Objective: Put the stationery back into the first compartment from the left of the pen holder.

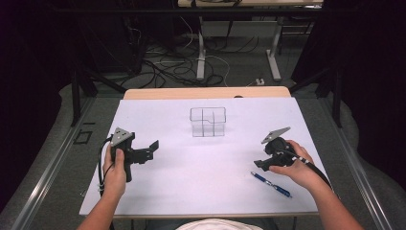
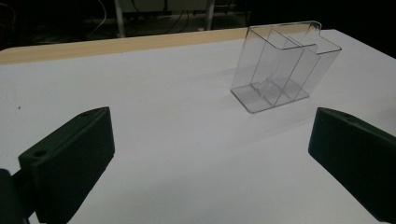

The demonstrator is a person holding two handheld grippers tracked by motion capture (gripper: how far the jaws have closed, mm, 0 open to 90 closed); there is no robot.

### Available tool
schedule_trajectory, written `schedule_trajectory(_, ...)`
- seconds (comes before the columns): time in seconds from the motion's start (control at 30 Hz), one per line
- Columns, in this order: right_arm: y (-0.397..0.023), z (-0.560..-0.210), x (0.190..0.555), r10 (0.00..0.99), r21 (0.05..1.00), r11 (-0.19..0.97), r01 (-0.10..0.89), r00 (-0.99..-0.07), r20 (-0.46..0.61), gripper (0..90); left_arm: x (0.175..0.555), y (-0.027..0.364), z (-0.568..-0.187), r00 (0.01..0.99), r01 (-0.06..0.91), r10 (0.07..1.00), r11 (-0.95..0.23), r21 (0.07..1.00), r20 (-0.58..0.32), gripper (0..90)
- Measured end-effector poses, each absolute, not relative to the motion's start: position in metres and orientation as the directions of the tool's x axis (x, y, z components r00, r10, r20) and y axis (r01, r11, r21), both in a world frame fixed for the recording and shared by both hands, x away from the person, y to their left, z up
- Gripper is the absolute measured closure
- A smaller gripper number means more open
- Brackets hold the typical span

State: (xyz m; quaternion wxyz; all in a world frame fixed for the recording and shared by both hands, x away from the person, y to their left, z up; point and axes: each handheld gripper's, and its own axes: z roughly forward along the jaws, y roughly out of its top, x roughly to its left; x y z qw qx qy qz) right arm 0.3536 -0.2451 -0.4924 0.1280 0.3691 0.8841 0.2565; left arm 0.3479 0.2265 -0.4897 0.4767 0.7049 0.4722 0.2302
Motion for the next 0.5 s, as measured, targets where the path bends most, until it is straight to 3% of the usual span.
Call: schedule_trajectory(0.5, -0.2416, -0.4958, 0.3568, 0.720, 0.455, 0.613, 0.646, -0.694, 0.014, 47.8, 0.3483, 0.2272, -0.4909, 0.450, 0.452, 0.883, -0.097, 0.887, -0.133, 0.1)
